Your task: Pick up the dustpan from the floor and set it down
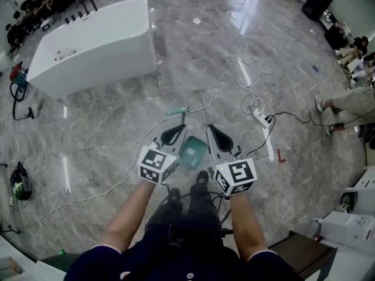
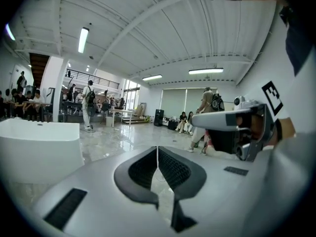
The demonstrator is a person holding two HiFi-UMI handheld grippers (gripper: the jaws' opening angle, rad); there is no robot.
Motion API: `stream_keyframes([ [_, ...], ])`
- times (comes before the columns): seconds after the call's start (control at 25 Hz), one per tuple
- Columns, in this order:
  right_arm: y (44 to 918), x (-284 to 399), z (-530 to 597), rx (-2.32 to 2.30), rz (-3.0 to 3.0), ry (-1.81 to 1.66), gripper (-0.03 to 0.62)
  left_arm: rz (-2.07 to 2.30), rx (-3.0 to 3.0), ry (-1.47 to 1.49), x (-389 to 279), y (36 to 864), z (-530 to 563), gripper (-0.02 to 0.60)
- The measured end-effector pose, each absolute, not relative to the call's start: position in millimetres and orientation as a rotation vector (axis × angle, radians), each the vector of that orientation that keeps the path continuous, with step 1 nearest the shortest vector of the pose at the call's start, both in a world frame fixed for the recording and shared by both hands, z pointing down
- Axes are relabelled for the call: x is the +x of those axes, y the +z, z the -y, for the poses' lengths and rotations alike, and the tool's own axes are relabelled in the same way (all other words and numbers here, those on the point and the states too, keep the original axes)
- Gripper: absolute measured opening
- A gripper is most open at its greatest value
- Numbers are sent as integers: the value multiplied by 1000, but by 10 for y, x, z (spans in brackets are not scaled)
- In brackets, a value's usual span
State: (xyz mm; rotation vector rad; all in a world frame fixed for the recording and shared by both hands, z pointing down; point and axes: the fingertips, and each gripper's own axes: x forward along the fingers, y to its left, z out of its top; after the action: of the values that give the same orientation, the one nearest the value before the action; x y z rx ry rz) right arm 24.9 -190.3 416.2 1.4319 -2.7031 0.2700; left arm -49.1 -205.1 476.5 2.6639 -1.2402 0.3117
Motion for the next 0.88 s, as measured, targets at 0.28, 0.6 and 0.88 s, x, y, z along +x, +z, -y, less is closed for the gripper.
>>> stream_keyframes([
  [0.28,4607,319,2126,1371,2662,343,6,1274,2512,478,-569,5729,2354,15],
  [0.6,5144,318,2312,1319,2633,438,6,1287,2389,564,-595,6649,2671,15],
  [0.88,5497,311,2487,1277,2619,510,6,1340,2350,590,-629,7174,3002,19],
])
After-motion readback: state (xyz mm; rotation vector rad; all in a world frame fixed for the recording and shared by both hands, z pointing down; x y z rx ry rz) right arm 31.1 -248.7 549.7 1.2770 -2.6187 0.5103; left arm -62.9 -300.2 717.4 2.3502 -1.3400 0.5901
